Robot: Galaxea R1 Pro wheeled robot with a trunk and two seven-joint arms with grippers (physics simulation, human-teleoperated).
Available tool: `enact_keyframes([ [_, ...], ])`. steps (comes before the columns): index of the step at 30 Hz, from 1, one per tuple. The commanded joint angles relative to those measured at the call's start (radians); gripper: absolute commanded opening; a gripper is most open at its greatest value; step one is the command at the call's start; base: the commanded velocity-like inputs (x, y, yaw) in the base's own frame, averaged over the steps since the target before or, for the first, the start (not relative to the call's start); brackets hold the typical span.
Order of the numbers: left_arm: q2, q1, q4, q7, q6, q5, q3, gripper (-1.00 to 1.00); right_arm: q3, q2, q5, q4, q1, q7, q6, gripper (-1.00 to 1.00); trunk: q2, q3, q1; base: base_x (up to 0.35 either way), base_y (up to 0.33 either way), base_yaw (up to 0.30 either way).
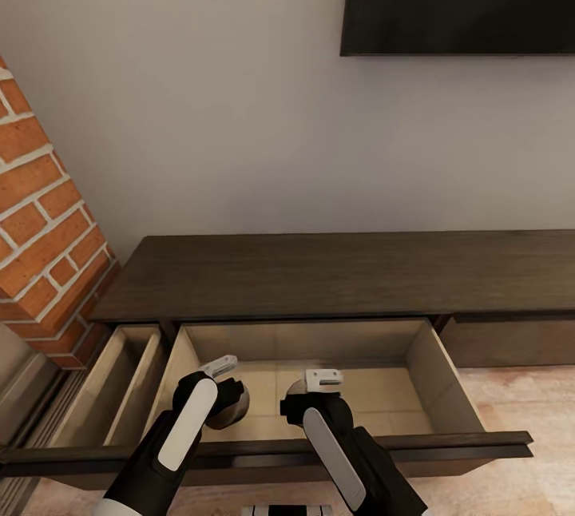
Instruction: Place each of the two pumpkins and all three candles from the living room inside a cabinet in the living room (use any cabinet), then make sure every cabinet is closed, and position the cauldron so it is next to a table in the living room.
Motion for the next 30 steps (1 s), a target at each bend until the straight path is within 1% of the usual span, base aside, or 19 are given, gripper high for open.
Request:
enact_keyframes([
  [1,0.0,-0.001,-0.001,0.007,0.004,0.006,-0.001,-1.0,0.002,0.0,-0.011,-0.001,-0.001,-0.012,0.0,-1.0,0.0,-0.001,0.0,0.0,0.0,0.0],
  [4,0.0,-0.001,-0.001,0.007,0.004,0.006,-0.001,-1.0,0.002,0.0,-0.011,-0.001,-0.001,-0.012,0.0,-1.0,0.0,-0.001,0.0,0.059,0.0,0.0],
  [9,0.0,-0.001,-0.001,0.007,0.004,0.007,-0.001,-1.0,0.001,0.0,-0.011,-0.001,-0.001,-0.012,0.0,-1.0,0.0,-0.001,0.0,0.171,0.0,0.0],
  [19,-0.001,-0.001,-0.003,0.007,0.004,0.008,-0.001,-1.0,0.002,0.0,-0.011,-0.001,-0.001,-0.012,0.0,-1.0,0.0,-0.001,0.0,0.039,0.0,0.0],
  [27,0.0,0.0,-0.022,0.007,0.004,0.008,-0.001,-1.0,0.002,0.0,-0.011,-0.001,-0.001,-0.012,0.0,-1.0,0.0,-0.001,0.0,0.002,0.0,0.0],
  [30,0.0,0.0,-0.023,0.007,0.004,0.008,-0.001,-1.0,0.001,0.0,-0.011,-0.001,-0.001,-0.012,0.0,-1.0,-0.001,-0.012,0.001,0.0,0.0,0.0],
])
